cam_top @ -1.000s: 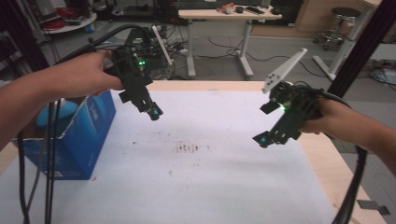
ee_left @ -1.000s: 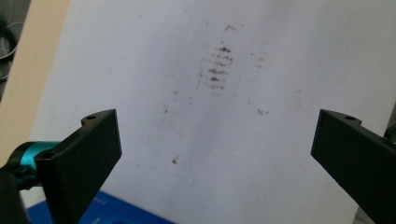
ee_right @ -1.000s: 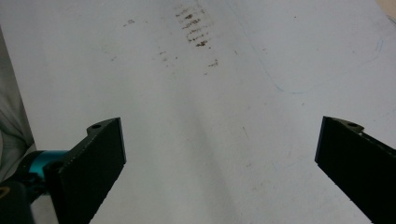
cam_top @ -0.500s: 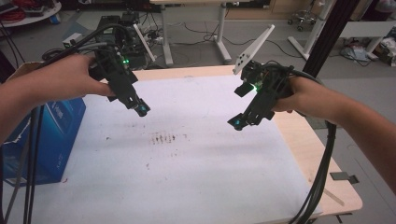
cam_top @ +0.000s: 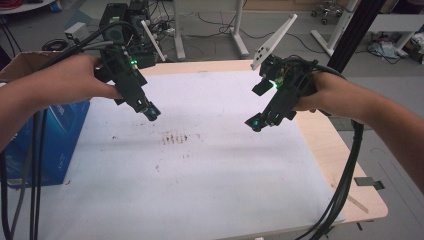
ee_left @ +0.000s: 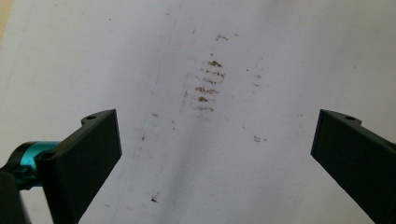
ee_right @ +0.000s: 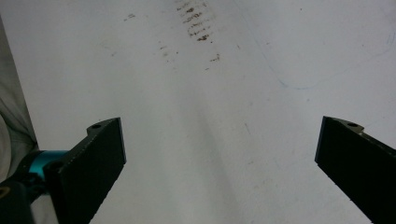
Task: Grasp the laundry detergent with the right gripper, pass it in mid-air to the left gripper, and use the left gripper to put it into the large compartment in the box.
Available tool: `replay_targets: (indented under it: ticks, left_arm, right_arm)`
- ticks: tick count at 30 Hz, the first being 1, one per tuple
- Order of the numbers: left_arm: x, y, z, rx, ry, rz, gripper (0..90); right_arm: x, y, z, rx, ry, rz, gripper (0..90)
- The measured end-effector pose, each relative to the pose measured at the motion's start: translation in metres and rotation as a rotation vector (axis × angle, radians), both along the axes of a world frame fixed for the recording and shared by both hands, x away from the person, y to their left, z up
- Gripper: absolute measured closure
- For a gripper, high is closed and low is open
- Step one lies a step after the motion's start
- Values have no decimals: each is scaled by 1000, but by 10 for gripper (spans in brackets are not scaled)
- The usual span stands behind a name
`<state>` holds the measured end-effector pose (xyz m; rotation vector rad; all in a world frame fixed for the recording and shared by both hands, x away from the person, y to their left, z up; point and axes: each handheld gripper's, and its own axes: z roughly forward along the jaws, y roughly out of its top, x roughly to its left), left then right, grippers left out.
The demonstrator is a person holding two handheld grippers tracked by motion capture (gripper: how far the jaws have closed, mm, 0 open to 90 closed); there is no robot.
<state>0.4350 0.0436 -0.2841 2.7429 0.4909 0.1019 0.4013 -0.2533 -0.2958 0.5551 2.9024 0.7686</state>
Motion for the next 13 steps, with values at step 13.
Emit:
replay_targets:
  ticks: [13]
  left_arm:
    - [-1, -1, -1, -3, 8, -2, 16]
  right_arm:
    - [-1, 2, -1, 1, 1, 10, 8]
